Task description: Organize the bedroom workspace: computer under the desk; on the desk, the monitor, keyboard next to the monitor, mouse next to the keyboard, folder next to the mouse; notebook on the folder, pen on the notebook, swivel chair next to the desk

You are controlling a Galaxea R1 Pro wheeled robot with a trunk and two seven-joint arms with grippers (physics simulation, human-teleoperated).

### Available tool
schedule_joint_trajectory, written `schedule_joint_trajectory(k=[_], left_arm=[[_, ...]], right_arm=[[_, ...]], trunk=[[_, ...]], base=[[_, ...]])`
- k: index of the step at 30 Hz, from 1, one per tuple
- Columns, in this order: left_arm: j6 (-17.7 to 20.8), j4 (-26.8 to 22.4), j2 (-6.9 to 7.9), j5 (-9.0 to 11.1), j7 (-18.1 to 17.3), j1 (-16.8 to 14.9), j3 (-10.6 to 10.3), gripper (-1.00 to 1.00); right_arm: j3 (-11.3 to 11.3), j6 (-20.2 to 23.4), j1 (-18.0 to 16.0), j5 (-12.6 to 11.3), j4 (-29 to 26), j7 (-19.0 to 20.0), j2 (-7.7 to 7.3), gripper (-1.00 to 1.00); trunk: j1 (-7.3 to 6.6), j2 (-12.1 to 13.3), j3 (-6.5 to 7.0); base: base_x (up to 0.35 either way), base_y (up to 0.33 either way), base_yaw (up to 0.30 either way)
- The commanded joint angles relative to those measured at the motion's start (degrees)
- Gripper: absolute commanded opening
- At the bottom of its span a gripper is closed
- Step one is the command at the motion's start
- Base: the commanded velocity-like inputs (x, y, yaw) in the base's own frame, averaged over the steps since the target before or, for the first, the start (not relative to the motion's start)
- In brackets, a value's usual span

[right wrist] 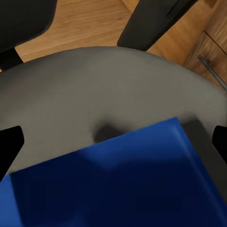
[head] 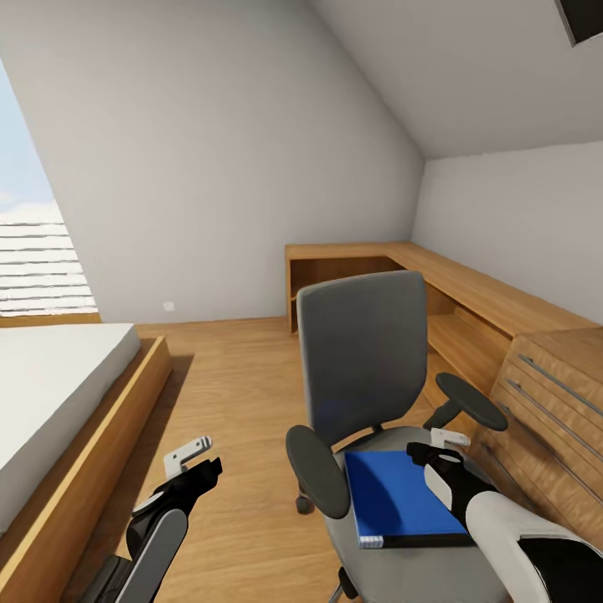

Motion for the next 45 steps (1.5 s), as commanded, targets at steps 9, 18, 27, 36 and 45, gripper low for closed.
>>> schedule_joint_trajectory(k=[9, 18, 27, 36, 45], left_arm=[[0.24, -0.02, 0.05, 0.37, 0.49, -0.06, -0.12, 1.0], [0.43, 0.19, 0.05, 0.37, 0.49, -0.06, -0.04, 1.0], [0.45, 0.27, 1.33, 0.35, 0.42, -0.06, 0.06, 1.0], [0.45, 0.27, 1.76, 0.37, 0.41, -0.06, 0.14, 1.0], [0.42, 0.27, 1.77, 0.37, 0.41, -0.06, 0.15, 1.0]], right_arm=[[0.16, 0.06, -0.02, -0.43, -0.06, -0.15, -0.02, 1.0], [0.15, 0.1, -0.02, -0.43, 0.02, -0.21, -0.09, 1.0], [0.08, 0.62, -0.02, -0.46, 0.21, -0.46, -0.04, 1.0], [0.07, 1.87, -0.02, -0.48, 0.2, -0.5, -0.09, 1.0], [0.07, 1.9, -0.02, -0.43, 0.2, -0.5, -0.11, 1.0]], trunk=[[0.0, -0.04, -0.06], [0.0, -0.04, -0.06], [0.0, -0.04, -0.06], [0.0, -0.04, -0.06], [0.0, -0.04, -0.06]], base=[[0.0, 0.0, 0.0], [0.0, 0.0, 0.0], [0.0, 0.0, 0.0], [-0.092, 0.0, 0.0], [-0.122, 0.0, 0.0]])
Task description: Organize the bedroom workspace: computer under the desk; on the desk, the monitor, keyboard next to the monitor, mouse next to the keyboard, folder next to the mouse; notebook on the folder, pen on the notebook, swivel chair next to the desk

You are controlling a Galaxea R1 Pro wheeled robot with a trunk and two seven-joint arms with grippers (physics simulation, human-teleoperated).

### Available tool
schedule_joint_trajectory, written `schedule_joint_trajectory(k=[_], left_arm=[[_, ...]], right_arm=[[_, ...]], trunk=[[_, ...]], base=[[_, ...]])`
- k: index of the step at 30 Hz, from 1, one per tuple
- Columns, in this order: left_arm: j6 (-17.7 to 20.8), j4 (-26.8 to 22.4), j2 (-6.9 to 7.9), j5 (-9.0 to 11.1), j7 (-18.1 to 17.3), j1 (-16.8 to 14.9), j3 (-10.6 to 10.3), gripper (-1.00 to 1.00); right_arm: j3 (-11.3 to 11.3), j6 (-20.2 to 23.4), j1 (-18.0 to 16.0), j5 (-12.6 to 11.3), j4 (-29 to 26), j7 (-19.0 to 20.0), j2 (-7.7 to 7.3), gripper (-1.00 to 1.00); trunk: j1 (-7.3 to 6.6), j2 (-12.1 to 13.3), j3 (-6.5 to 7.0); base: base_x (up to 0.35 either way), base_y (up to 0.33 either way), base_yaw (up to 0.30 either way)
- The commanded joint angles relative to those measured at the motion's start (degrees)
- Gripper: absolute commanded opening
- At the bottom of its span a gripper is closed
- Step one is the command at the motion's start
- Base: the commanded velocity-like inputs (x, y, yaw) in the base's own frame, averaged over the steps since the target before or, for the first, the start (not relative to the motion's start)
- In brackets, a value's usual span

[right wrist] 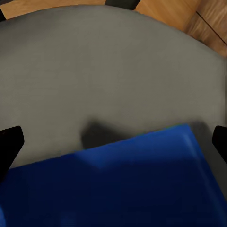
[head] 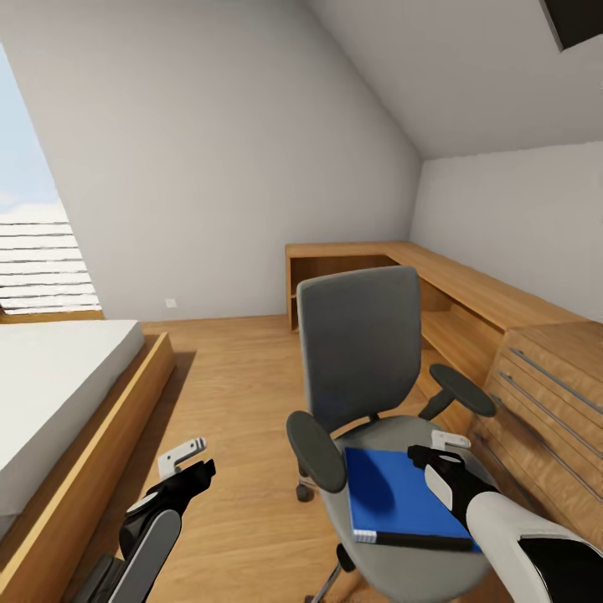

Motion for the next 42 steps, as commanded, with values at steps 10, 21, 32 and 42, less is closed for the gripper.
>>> schedule_joint_trajectory(k=[10, 21, 32, 42], left_arm=[[0.11, -0.07, 0.06, 0.39, 0.5, -0.05, -0.12, 1.0], [0.13, -0.07, 0.03, 0.4, 0.5, -0.05, -0.12, 1.0], [0.13, -0.07, 0.01, 0.49, 0.5, -0.05, -0.12, 1.0], [0.13, -0.07, 0.01, 0.64, 0.5, -0.05, -0.12, 1.0]], right_arm=[[0.14, 0.24, -0.01, -0.35, -0.11, -0.18, -0.07, 1.0], [0.2, 0.24, -0.01, -0.51, -0.18, -0.18, -0.07, 1.0], [0.23, 0.15, -0.01, -0.52, -0.19, -0.18, -0.07, 1.0], [0.23, 0.15, -0.01, -0.52, -0.19, -0.18, -0.07, 1.0]], trunk=[[-0.01, -0.03, -0.06], [-0.01, -0.03, -0.06], [-0.01, -0.03, -0.06], [-0.01, -0.03, -0.06]], base=[[-0.11, 0.0, 0.0], [-0.137, 0.0, 0.0], [-0.139, 0.0, 0.0], [-0.023, 0.0, 0.0]])
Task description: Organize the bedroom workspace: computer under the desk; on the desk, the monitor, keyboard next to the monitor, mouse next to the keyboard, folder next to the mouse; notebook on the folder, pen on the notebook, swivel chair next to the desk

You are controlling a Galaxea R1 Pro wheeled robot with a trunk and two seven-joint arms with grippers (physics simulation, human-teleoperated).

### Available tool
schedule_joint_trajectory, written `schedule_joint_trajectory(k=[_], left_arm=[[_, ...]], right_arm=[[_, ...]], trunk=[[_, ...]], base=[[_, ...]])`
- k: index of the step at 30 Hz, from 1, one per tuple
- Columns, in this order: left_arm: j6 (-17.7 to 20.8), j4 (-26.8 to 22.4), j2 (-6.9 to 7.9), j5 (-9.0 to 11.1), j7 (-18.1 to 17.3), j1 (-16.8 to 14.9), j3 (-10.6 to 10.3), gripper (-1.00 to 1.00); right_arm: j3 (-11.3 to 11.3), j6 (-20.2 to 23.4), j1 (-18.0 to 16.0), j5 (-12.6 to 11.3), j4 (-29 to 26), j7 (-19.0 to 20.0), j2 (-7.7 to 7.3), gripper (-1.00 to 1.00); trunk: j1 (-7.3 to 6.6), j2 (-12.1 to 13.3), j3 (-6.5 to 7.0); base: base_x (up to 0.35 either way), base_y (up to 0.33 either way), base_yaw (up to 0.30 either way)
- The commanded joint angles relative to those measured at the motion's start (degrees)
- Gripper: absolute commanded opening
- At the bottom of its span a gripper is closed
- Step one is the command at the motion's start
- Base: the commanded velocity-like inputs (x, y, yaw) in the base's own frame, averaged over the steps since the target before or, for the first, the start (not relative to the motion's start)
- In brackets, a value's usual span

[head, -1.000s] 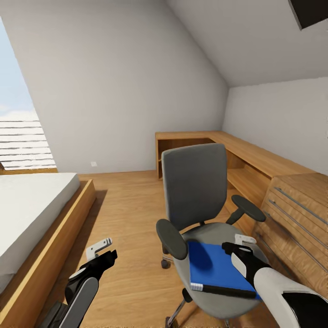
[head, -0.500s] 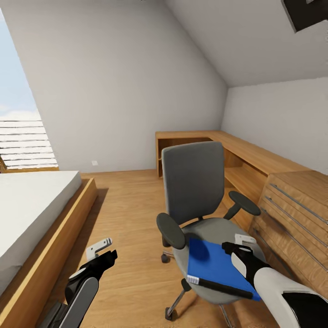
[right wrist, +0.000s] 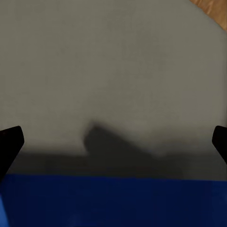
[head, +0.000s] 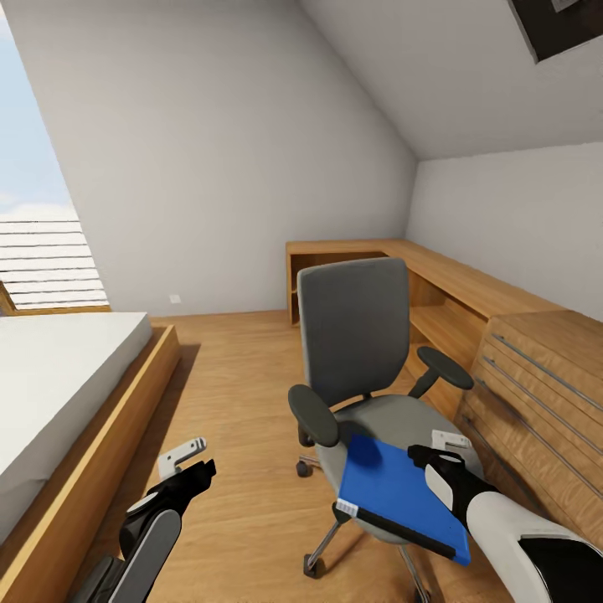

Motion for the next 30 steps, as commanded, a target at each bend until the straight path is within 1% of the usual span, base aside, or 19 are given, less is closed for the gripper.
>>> schedule_joint_trajectory(k=[1, 10, 30], left_arm=[[0.1, -0.07, 0.05, 0.39, 0.5, -0.05, -0.12, 1.0], [0.1, -0.07, 0.05, 0.38, 0.5, -0.05, -0.18, 1.0], [0.1, -0.07, 0.05, 0.28, 0.5, -0.05, -0.34, 1.0]], right_arm=[[0.15, 0.23, -0.01, -0.34, -0.1, -0.18, 0.0, 1.0], [0.15, 0.23, -0.01, -0.34, -0.1, -0.18, 0.0, 1.0], [0.15, -0.13, -0.01, -0.5, -1.04, -0.09, -0.1, 1.0]], trunk=[[-0.01, -0.03, -0.06], [-0.01, -0.03, -0.06], [-4.4, 7.99, 3.53]], base=[[-0.002, 0.0, 0.0], [0.0, 0.0, 0.0], [0.0, 0.0, 0.0]])
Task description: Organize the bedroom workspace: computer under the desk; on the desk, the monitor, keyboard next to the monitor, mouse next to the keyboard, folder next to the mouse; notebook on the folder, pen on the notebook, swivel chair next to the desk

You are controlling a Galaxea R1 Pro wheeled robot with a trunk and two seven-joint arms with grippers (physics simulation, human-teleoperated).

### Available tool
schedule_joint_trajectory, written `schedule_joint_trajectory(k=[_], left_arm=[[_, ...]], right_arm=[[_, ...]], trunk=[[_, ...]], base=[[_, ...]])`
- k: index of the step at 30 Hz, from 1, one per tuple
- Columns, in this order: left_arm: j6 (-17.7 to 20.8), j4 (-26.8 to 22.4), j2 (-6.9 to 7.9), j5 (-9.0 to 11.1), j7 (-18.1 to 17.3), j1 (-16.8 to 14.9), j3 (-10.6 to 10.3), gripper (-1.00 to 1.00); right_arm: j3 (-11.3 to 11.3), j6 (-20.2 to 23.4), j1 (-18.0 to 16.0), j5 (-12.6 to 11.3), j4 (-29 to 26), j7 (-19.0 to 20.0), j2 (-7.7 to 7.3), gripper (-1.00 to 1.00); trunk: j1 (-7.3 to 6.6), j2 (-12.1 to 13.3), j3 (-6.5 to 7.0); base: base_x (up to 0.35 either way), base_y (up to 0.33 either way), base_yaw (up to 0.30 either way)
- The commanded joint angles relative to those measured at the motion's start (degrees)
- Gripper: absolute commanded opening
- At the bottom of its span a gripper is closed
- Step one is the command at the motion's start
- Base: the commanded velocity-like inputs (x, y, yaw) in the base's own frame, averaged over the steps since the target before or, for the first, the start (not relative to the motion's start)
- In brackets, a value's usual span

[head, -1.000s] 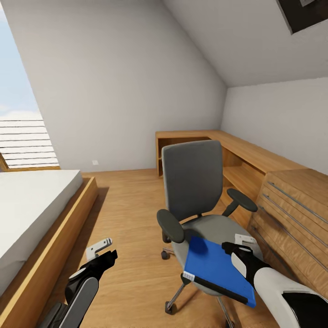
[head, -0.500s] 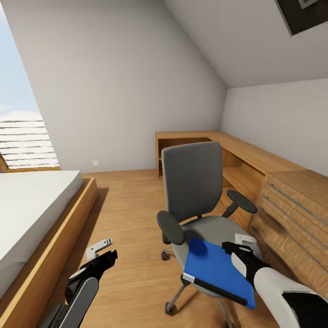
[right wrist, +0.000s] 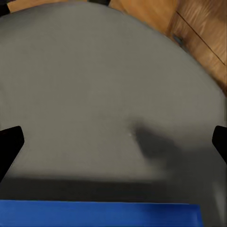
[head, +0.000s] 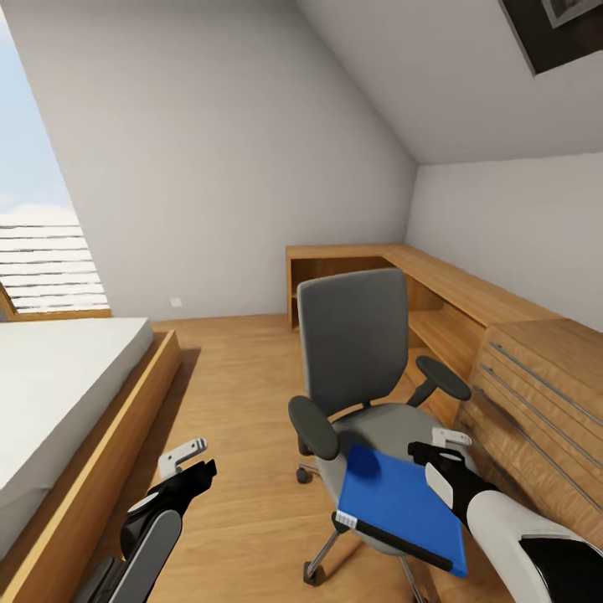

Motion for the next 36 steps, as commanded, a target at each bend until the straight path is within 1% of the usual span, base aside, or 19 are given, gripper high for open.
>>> schedule_joint_trajectory(k=[1, 8, 13, 14, 17, 18, 20, 21, 24, 25, 27, 28, 31, 33, 35, 36], left_arm=[[0.1, -0.07, 0.05, 0.39, 0.5, -0.05, -0.12, 1.0], [0.1, -0.02, -0.02, 0.42, 0.48, -0.05, -0.15, 1.0], [0.1, 0.0, 0.0, 0.41, 0.48, -0.05, -0.15, 1.0], [0.1, 0.01, 0.0, 0.4, 0.47, -0.05, -0.15, 1.0], [0.1, 0.01, 0.0, 0.36, 0.48, -0.05, -0.16, 1.0], [0.1, 0.01, 0.02, 0.35, 0.47, -0.05, -0.16, 1.0], [0.1, 0.01, 0.02, 0.34, 0.48, -0.05, -0.16, 1.0], [0.1, 0.02, 0.03, 0.33, 0.49, -0.05, -0.16, 1.0], [0.1, 0.0, 0.0, 0.33, 0.49, -0.05, -0.16, 1.0], [0.1, -0.01, -0.01, 0.33, 0.48, -0.05, -0.16, 1.0], [0.1, -0.01, -0.02, 0.33, 0.47, -0.05, -0.16, 1.0], [0.1, 0.0, -0.01, 0.33, 0.48, -0.05, -0.16, 1.0], [0.1, -0.01, 0.0, 0.32, 0.48, -0.05, -0.16, 1.0], [0.1, -0.02, 0.02, 0.32, 0.49, -0.05, -0.16, 1.0], [0.1, -0.02, 0.01, 0.32, 0.49, -0.05, -0.16, 1.0], [0.1, -0.01, 0.0, 0.32, 0.48, -0.05, -0.16, 1.0]], right_arm=[[0.14, 0.19, -0.01, -0.35, -0.13, -0.18, 0.0, 1.0], [0.14, 0.23, -0.01, -0.47, -1.01, -0.17, 0.02, 1.0], [0.12, 1.95, 0.28, -0.63, -6.56, -0.11, 0.07, 1.0], [0.1, 3.69, 0.63, -0.99, -9.44, -0.1, 0.03, 1.0], [0.03, 7.42, 2.36, -2.01, -14.83, -0.1, -0.08, 1.0], [-0.01, 10.33, 4.43, -2.95, -19.46, -0.09, -0.24, 1.0], [-0.02, 13.27, 7.07, -3.88, -25.03, -0.11, -0.49, 1.0], [-0.02, 16.07, 10.04, -4.79, -31.16, -0.16, -0.66, 1.0], [-0.03, 19.91, 14.59, -5.9, -40.52, -0.26, -0.72, 1.0], [-0.03, 22.39, 17.5, -6.59, -46.51, -0.29, -0.71, 1.0], [-0.03, 24.93, 20.25, -7.61, -52.27, -0.31, -0.68, 1.0], [-0.03, 27.65, 22.72, -9.22, -57.69, -0.31, -0.66, 1.0], [-0.07, 31.91, 25.83, -12.78, -64.74, -0.32, -0.65, 1.0], [-0.18, 36.89, 28.73, -18.4, -71.0, -0.32, -0.79, 1.0], [-0.38, 38.88, 29.52, -21.05, -72.73, -0.32, -0.87, 1.0], [-0.81, 40.49, 30.03, -23.38, -73.83, -0.33, -0.91, 1.0]], trunk=[[-0.23, 0.39, 0.13], [-1.77, 3.2, 1.38], [-2.87, 5.2, 2.28], [-3.09, 5.6, 2.46], [-3.75, 6.81, 3.0], [-3.97, 7.21, 3.18], [-4.41, 8.01, 3.54], [-4.62, 8.41, 3.72], [-5.28, 9.61, 4.26], [-5.5, 10.01, 4.44], [-5.94, 10.82, 4.8], [-6.16, 11.22, 4.97], [-6.82, 12.42, 5.51], [-7.26, 13.22, 5.87], [-7.7, 14.02, 6.23], [-7.92, 14.43, 6.41]], base=[[0.0, 0.0, 0.0], [0.0, 0.0, 0.0], [0.0, 0.0, 0.0], [0.0, 0.0, 0.0], [0.0, 0.0, 0.0], [0.0, 0.0, 0.0], [0.0, 0.0, 0.0], [0.0, 0.0, 0.0], [0.0, 0.0, 0.0], [0.0, 0.0, 0.0], [0.0, 0.0, 0.0], [0.0, 0.0, 0.0], [0.0, 0.0, 0.0], [0.0, 0.0, 0.0], [0.0, 0.0, 0.0], [0.0, 0.0, 0.0]])
